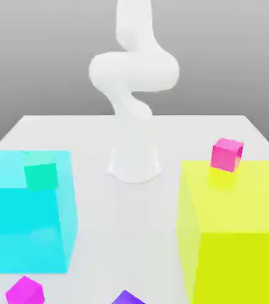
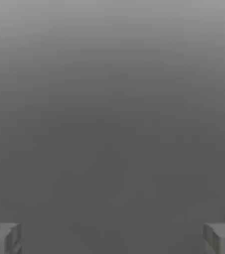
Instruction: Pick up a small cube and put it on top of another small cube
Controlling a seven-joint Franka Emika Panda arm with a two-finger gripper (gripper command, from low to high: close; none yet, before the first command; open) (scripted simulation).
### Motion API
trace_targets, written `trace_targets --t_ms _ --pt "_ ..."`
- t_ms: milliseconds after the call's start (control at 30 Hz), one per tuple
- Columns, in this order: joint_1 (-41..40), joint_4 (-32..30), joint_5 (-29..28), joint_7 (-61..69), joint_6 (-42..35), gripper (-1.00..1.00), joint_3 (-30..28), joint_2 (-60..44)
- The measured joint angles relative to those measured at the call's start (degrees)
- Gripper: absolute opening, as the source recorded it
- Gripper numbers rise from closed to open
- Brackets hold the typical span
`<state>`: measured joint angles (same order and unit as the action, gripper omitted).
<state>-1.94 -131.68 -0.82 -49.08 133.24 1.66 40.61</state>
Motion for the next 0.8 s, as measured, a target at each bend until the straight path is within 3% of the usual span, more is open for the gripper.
trace_targets --t_ms 433,800 --pt "-7.2 0.5 -6.4 -18.6 7.6 0.00 6.2 -27.4" --pt "-8.0 0.9 -8.4 -31.8 14.1 0.00 6.2 -49.9"
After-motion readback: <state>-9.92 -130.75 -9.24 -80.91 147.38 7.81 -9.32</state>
